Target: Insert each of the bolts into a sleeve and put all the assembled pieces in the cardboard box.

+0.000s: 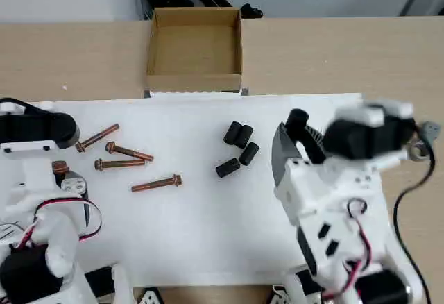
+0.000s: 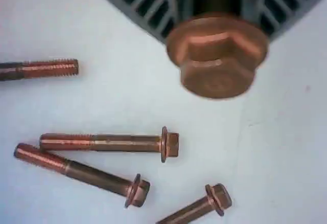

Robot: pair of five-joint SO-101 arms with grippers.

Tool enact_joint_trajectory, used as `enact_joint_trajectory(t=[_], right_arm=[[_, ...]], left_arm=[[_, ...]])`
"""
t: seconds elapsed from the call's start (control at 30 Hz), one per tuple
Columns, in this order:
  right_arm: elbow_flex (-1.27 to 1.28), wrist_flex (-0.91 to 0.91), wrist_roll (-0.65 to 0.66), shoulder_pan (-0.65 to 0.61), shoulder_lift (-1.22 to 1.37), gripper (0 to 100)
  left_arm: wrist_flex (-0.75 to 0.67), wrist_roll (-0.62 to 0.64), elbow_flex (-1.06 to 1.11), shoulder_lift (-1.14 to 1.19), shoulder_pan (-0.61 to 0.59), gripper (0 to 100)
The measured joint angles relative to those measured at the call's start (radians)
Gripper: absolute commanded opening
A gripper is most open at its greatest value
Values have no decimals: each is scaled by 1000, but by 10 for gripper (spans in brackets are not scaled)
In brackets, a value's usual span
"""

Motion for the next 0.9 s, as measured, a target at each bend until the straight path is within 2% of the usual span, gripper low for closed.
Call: enact_joint_trajectory(t=[0.17,0.3,0.4,0.57,0.73,0.9], right_arm=[[221,-110,25,-6,-180,4],[385,-130,60,-95,-342,4],[474,-137,66,-114,-417,4],[537,-163,66,-132,-430,4],[559,-173,130,-227,-440,4],[566,-173,203,-250,-436,4]], left_arm=[[-97,68,0,0,0,5],[-204,166,0,2,0,5],[-290,219,2,2,34,5],[-427,255,18,2,221,5],[-583,256,98,2,445,5],[-646,256,124,3,598,5]])
